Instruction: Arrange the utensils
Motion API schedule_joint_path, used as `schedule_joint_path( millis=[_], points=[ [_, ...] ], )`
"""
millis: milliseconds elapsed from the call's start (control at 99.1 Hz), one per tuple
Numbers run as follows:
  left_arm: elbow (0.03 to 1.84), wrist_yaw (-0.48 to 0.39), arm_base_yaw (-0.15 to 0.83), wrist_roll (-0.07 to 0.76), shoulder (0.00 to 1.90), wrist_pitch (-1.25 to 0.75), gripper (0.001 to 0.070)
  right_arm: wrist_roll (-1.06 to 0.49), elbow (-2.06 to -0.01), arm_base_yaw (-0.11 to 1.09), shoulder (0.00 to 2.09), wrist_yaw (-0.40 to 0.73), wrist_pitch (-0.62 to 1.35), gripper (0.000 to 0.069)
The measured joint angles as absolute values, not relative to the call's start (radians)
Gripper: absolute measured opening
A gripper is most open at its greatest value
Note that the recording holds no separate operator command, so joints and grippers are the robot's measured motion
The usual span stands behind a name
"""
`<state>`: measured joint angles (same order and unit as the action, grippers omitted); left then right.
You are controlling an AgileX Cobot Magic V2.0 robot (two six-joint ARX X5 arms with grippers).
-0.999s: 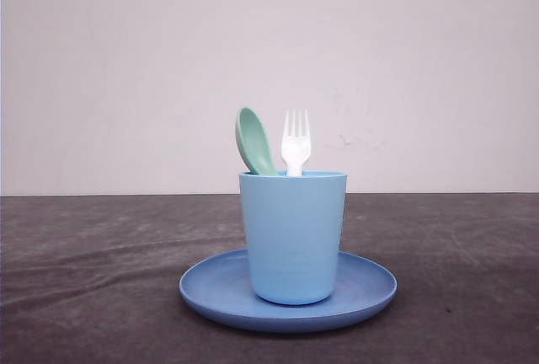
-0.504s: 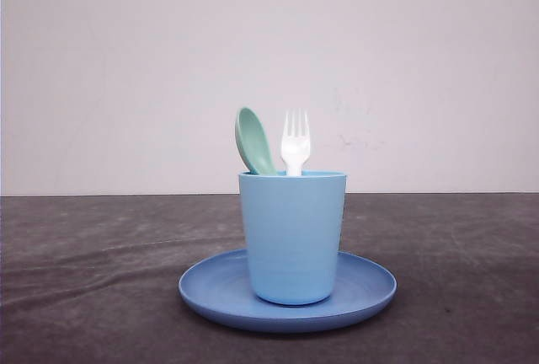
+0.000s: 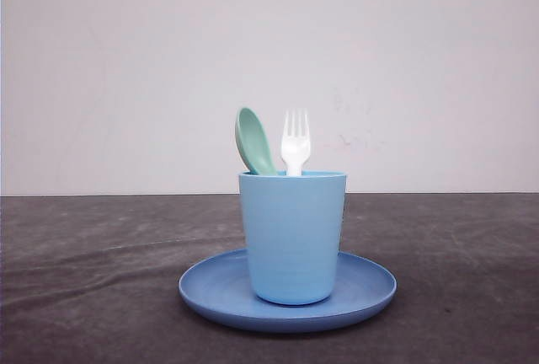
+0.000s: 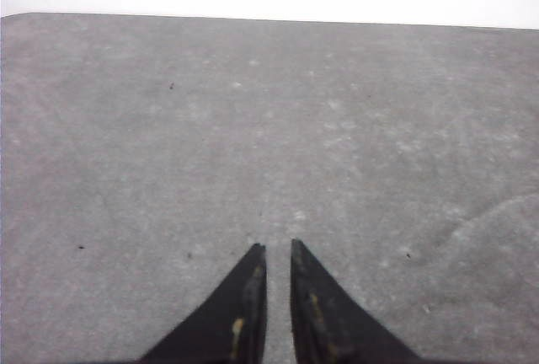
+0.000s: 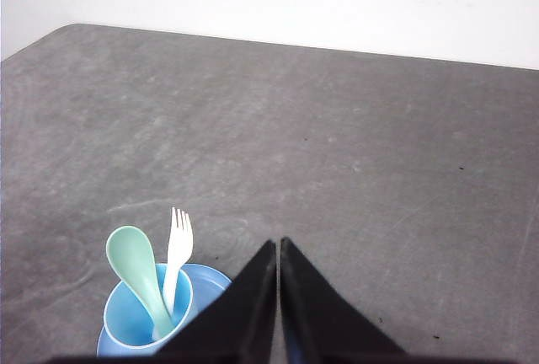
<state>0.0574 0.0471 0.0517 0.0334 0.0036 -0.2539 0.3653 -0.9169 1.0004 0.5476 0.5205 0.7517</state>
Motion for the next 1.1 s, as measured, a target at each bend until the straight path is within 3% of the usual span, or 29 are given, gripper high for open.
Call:
schedule_joint_path(
  millis=[91,212,282,373,605,888,1100],
  points=[
    [0.057,0.047,0.052,0.033,0.004,-0.254,0.0027,0.345,-0.917,1.0,0.548,0.543,0.751,0.0006],
    [0.057,0.047,0.051,0.033,0.004,-0.254,0.0027,0.295,-0.917,0.988,0.548,0.664,0.709,0.0006],
    [0.057,0.047,0.052,0.033,0.004,-0.254,0.0027,0.255,-0.917,0.941,0.548,0.733,0.642,0.0006],
    [0.057,0.047,0.052,0.033,0.004,-0.254,0.0027,0.187,-0.908,0.853,0.548,0.726,0.538,0.0006],
    [0.057,0.047,0.051,0.033,0.004,-0.254,0.0027,-0.001,-0.856,0.532,0.548,0.463,0.44,0.0006],
    [0.057,0.047,0.051,0.033,0.004,-0.254,0.0027,-0.049,-0.62,0.155,0.469,0.084,0.227,0.0006],
    [0.057,0.047,0.052,0.033,0.004,-0.254,0.0027,-0.04,-0.356,0.072,0.294,0.02,0.084,0.0006]
  ],
)
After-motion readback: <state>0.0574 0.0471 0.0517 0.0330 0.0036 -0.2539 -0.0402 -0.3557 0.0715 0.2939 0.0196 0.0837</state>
